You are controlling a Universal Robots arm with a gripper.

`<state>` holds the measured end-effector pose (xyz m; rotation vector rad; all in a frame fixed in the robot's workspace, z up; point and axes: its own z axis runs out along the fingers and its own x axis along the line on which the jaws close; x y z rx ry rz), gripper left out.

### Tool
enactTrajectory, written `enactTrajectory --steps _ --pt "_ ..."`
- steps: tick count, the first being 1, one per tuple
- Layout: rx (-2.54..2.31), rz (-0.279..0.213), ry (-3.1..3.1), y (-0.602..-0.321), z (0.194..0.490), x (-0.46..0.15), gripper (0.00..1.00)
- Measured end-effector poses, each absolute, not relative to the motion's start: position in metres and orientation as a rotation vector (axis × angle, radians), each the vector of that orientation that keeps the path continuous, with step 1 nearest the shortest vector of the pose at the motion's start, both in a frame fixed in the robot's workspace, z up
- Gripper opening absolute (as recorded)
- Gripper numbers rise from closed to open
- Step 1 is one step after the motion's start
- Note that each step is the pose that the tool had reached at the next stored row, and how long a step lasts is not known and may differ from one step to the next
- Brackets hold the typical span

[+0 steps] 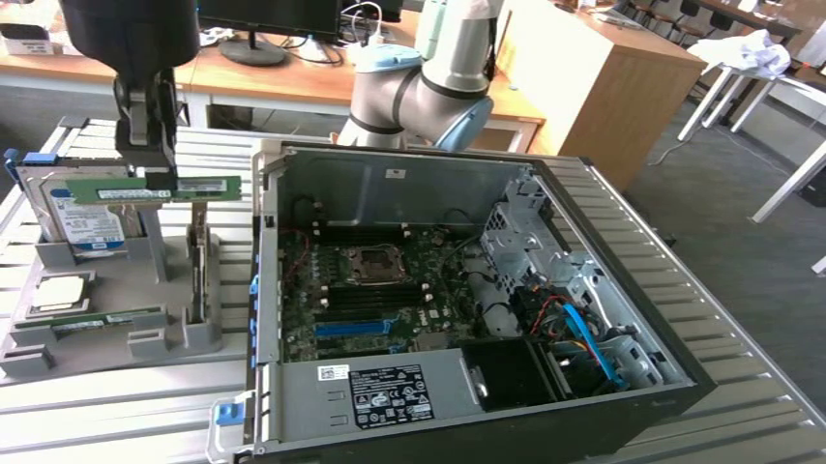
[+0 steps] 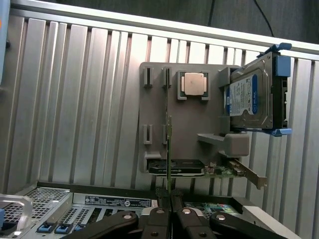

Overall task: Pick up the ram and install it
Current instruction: 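Pick up the ram and move it above insertion slot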

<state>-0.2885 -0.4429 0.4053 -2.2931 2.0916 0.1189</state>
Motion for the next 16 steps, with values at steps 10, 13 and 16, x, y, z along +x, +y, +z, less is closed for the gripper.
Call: enactTrajectory --steps 10,13,16 --pt "-2.293 0.119 2.092 -0.443 0.405 -0.279 0.12" --pt "-2.293 0.119 2.092 -0.443 0.405 -0.276 0.12" --pt "-2.293 0.119 2.092 -0.443 0.405 -0.272 0.12"
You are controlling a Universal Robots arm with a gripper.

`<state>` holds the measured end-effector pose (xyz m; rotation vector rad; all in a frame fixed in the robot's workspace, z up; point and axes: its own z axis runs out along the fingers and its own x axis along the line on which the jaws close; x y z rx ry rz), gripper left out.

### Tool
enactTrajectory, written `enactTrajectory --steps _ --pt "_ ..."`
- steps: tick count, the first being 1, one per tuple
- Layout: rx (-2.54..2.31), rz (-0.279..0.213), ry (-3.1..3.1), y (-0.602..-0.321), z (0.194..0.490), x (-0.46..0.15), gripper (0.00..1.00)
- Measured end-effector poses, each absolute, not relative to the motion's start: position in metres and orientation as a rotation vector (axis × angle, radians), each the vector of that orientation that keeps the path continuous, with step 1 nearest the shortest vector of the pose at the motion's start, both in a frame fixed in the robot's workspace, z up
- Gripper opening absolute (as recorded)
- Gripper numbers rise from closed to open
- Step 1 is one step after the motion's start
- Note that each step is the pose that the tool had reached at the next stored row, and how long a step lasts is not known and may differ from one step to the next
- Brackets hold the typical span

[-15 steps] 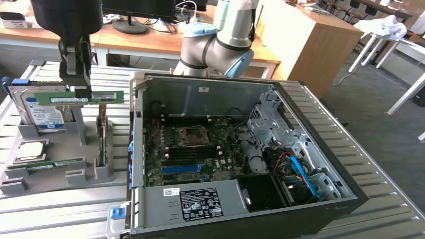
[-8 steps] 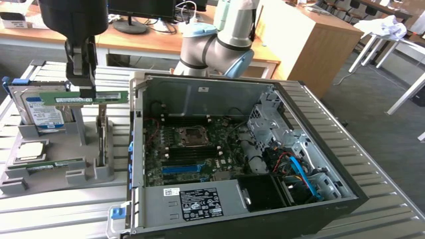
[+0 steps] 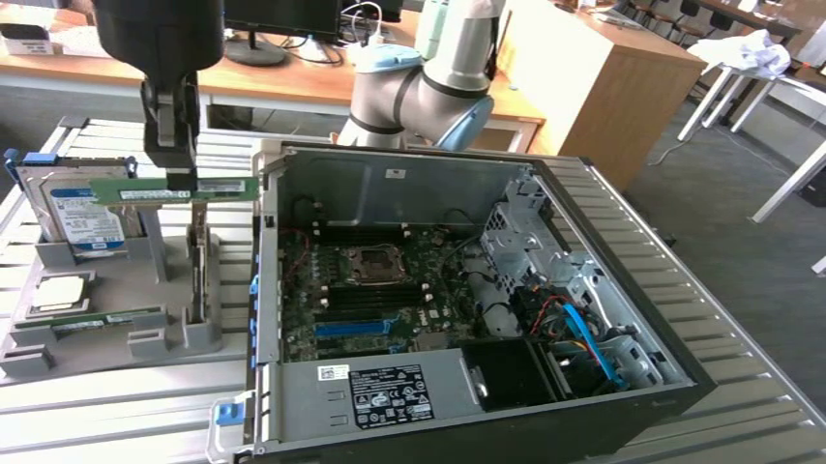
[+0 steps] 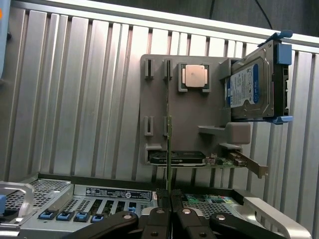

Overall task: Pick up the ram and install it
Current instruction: 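Pick up the ram and move it above insertion slot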

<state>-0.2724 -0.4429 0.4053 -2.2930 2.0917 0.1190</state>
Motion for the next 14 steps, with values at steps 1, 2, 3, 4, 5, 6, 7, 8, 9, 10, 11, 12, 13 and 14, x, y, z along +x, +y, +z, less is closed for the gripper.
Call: enactTrajectory --steps 1,2,3,4,5,6,7,8,9,10,11,12,13,14 --pt "-2.293 0.119 2.092 -0.443 0.405 -0.271 0.12" --pt "-2.293 0.119 2.092 -0.443 0.405 -0.27 0.12" --pt "-2.293 0.119 2.092 -0.443 0.405 -0.269 0.12" --pt "-2.293 0.119 2.092 -0.443 0.405 -0.268 0.12" --pt "-2.293 0.119 2.092 -0.443 0.405 -0.266 0.12" --pt "-2.293 0.119 2.092 -0.443 0.405 -0.265 0.12" --pt "-2.293 0.119 2.092 -0.443 0.405 -0.264 0.12" --pt "-2.293 0.119 2.092 -0.443 0.405 -0.263 0.12" --pt "-2.293 0.119 2.092 -0.443 0.405 -0.262 0.12" --pt "-2.293 0.119 2.092 -0.443 0.405 -0.261 0.12" --pt "-2.293 0.119 2.092 -0.443 0.405 -0.26 0.12" --pt "-2.293 0.119 2.092 -0.443 0.405 -0.259 0.12" --pt "-2.293 0.119 2.092 -0.443 0.405 -0.258 0.12" --pt "-2.293 0.119 2.092 -0.443 0.405 -0.257 0.12"
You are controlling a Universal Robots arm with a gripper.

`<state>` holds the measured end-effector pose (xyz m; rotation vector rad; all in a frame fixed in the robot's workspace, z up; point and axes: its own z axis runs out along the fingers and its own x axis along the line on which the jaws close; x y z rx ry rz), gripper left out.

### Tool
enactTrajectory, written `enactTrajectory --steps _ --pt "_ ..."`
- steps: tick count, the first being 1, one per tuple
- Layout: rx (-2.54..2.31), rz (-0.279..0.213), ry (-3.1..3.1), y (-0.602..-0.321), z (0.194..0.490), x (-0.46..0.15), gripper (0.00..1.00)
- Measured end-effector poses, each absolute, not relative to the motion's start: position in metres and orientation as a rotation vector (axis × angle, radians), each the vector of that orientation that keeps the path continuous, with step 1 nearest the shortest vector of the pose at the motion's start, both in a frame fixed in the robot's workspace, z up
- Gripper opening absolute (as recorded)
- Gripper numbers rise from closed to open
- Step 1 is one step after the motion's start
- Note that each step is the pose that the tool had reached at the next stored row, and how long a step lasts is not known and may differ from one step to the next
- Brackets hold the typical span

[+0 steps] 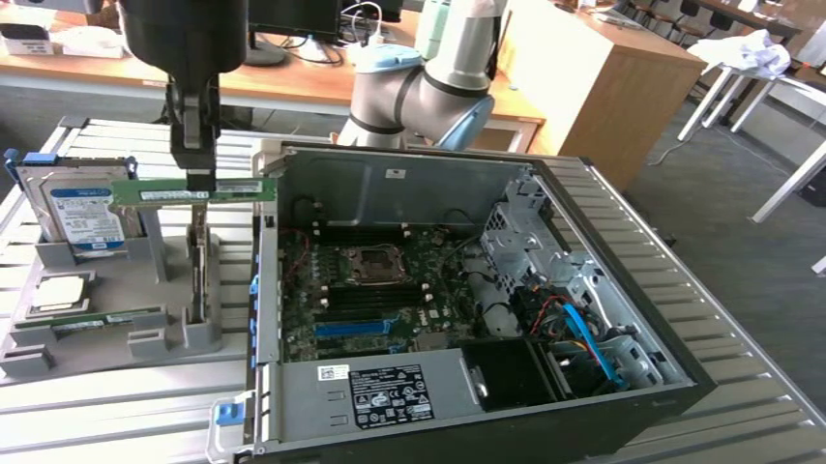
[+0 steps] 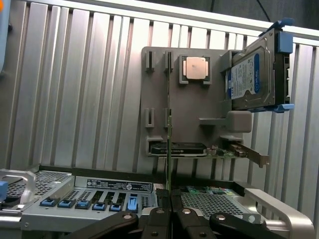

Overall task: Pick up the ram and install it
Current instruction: 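Pick up the ram and move it above insertion slot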

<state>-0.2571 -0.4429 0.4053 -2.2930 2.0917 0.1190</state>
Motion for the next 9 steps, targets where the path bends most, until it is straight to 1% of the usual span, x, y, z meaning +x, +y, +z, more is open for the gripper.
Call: enactTrajectory --steps 9 --pt "-2.293 0.119 2.092 -0.4429 0.4053 -0.2476 0.12"
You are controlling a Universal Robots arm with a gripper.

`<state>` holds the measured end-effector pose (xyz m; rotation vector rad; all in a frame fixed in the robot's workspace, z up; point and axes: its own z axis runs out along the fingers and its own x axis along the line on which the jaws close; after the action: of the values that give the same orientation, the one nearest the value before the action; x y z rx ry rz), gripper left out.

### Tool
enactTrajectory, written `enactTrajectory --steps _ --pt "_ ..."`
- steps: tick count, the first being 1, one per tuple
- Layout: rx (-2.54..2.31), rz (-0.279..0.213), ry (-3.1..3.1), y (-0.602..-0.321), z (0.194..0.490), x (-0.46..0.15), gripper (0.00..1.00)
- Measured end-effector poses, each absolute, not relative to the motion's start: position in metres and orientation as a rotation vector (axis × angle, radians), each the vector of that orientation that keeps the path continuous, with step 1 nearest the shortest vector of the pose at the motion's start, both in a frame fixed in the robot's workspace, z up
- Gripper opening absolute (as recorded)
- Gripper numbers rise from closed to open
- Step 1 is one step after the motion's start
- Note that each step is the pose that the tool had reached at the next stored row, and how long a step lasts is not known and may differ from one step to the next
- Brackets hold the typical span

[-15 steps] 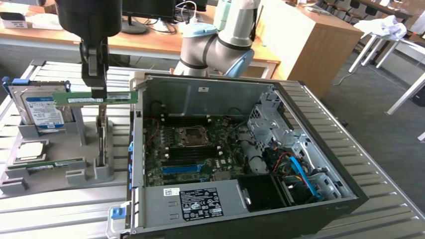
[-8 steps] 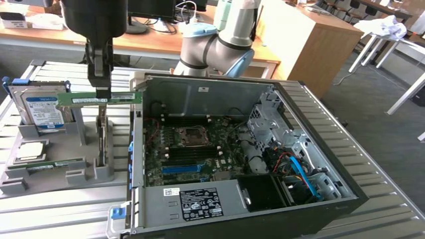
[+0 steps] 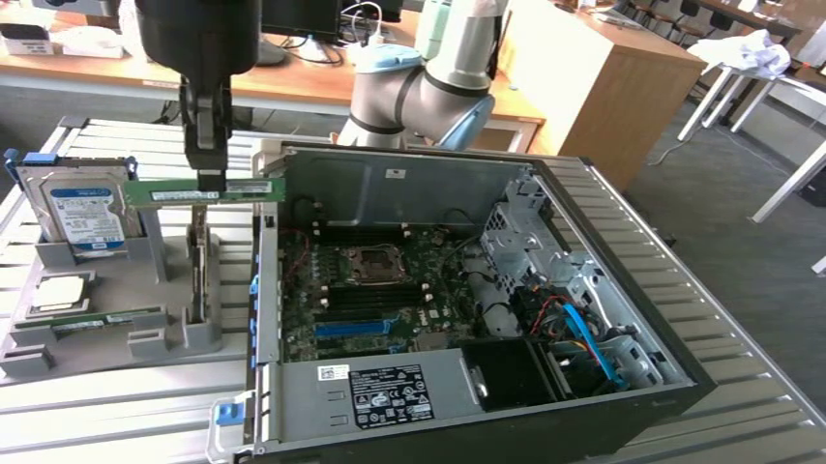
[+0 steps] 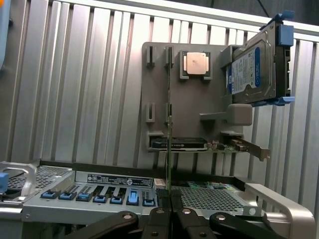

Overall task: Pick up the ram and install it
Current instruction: 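Pick up the ram and move it above insertion slot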

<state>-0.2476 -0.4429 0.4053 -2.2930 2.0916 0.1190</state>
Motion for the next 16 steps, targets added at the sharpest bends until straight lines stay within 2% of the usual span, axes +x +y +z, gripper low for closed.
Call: enactTrajectory --steps 16 --pt "-2.293 0.119 2.092 -0.443 0.405 -0.227 0.12"
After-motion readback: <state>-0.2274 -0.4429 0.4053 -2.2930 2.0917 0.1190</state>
